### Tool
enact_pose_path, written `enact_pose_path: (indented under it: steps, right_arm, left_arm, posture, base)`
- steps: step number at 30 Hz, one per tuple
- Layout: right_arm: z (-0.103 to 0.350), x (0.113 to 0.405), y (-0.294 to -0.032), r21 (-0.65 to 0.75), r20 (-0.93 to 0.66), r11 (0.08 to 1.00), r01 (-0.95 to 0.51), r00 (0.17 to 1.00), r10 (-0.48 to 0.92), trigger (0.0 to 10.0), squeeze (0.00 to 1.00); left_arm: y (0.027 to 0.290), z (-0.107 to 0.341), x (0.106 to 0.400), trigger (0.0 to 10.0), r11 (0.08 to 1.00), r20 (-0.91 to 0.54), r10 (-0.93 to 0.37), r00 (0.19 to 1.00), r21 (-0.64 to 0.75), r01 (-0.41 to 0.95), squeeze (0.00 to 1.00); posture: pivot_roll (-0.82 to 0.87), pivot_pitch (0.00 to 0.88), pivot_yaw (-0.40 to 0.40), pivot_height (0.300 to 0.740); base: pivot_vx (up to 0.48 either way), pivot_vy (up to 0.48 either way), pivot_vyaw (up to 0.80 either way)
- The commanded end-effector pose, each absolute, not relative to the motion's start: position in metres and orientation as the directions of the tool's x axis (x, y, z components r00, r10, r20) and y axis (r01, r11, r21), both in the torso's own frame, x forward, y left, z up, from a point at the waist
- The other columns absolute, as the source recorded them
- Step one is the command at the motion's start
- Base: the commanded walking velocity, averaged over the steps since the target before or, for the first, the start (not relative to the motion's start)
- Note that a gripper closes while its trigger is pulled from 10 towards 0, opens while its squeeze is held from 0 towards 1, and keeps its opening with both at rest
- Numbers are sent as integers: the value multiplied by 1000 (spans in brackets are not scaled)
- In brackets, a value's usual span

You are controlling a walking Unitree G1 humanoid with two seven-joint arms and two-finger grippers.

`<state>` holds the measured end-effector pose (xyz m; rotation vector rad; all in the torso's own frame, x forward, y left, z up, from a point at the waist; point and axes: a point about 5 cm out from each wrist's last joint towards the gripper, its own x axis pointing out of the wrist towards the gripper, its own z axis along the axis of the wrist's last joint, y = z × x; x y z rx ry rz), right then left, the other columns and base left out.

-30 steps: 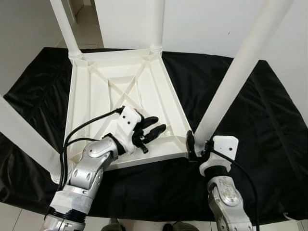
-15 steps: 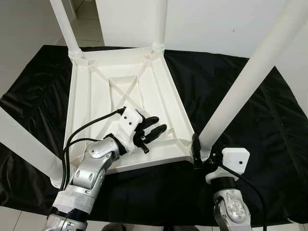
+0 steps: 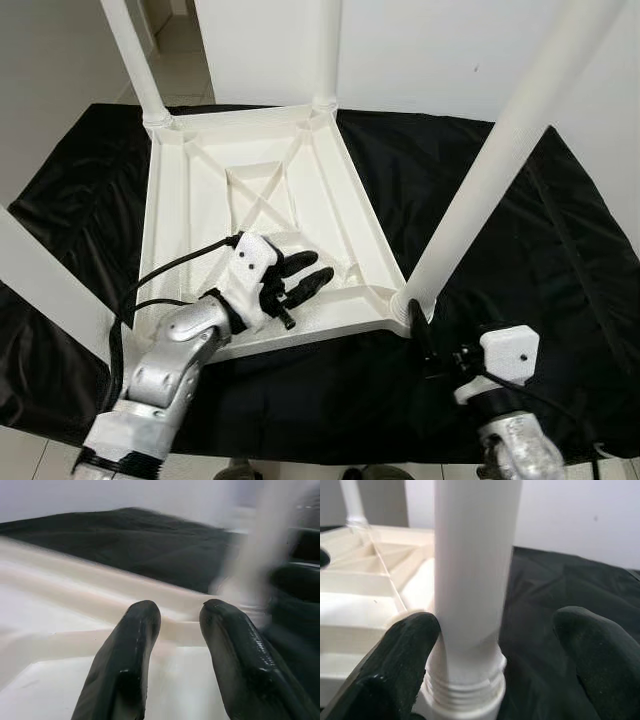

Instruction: Building children table

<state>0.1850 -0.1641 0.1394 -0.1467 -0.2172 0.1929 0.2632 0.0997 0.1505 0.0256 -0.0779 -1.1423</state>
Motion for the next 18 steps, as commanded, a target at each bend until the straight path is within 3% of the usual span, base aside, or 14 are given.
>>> enact_pose_path:
  steps: [1,12,18]
  right_arm:
    - [139,190,-167,-171,186,966,-193,957,224,10000,0]
    - [146,215,-166,-210,210,943,-258,930,301,10000,0]
    - [147,218,-166,-188,214,949,-252,933,291,10000,0]
  left_arm:
    - [100,148,260,10000,368,24,-930,367,44,929,0]
    - [101,146,266,10000,346,-7,-938,346,35,938,0]
    - [104,143,262,10000,295,-56,-954,296,22,955,0]
  posture:
    - [-47,45,30,740]
    - [-40,46,25,740]
    - [-39,44,24,740]
  base:
    - [0,0,0]
    - [0,0,0]
    - [0,0,0]
